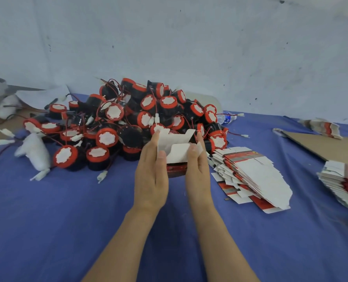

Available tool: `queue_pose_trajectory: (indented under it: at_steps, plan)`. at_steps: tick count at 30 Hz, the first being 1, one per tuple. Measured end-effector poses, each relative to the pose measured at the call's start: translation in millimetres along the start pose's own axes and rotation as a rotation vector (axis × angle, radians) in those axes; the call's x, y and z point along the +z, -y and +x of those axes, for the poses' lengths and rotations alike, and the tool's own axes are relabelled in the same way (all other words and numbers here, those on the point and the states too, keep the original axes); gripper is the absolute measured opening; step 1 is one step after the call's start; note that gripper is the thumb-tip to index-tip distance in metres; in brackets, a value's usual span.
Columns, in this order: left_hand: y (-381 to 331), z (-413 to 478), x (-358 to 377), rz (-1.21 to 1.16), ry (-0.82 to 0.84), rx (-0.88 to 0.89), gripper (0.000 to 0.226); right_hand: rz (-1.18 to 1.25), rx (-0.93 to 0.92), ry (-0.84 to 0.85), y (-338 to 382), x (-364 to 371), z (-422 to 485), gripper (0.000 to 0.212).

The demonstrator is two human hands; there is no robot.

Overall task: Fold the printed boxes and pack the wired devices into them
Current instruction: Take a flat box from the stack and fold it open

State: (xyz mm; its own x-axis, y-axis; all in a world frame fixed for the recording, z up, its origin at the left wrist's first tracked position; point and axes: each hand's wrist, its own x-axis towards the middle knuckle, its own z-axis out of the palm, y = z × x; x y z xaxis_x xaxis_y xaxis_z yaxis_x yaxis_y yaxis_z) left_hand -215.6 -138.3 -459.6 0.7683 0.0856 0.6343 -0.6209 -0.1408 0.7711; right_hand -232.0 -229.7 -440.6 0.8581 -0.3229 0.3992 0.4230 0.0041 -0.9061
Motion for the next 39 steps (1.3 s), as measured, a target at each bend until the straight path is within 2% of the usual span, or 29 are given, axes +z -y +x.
queue_pose_trajectory:
  at_steps: [3,6,10,13,17,18,22,24,28,30,33,39]
  plan:
    - [0,1,-1,-0.048,-0.031,-0.084,0.062,-0.017,-0.026,0.066,5,-3,2,0.035]
    - [-5,5,-1,-0.086,-0.076,-0.185,0.063,-0.005,-0.058,0.055,4,-5,2,0.029]
    - [-14,5,-2,-0.103,-0.115,-0.220,0.034,-0.085,-0.074,-0.003,4,0,-1,0.017]
    - [-15,5,-1,-0.068,-0.088,-0.220,0.026,-0.096,-0.014,-0.018,0,2,-3,0.022]
    - [-13,7,-1,-0.221,-0.064,-0.328,0.019,-0.068,0.034,-0.047,-5,-1,0,0.016]
    - [-12,7,-1,-0.220,-0.038,-0.348,0.021,-0.072,0.049,-0.050,-7,-3,1,0.018]
    - [-7,7,1,-0.196,0.057,-0.447,0.051,-0.061,0.132,-0.052,-10,-7,3,0.049]
    - [-5,7,1,-0.179,0.069,-0.439,0.052,-0.086,0.167,-0.067,-12,-6,3,0.046]
    - [-6,6,0,-0.198,0.070,-0.379,0.055,-0.128,0.122,-0.114,-15,-4,2,0.023]
    - [-4,8,-2,-0.226,0.028,-0.408,0.050,-0.069,0.099,-0.046,-12,-4,2,0.014]
    - [0,12,-6,-0.275,-0.029,-0.456,0.046,0.036,0.163,0.083,-7,-6,6,0.042]
    - [1,14,-8,-0.276,-0.023,-0.463,0.043,-0.032,0.218,0.207,-12,-13,6,0.027]
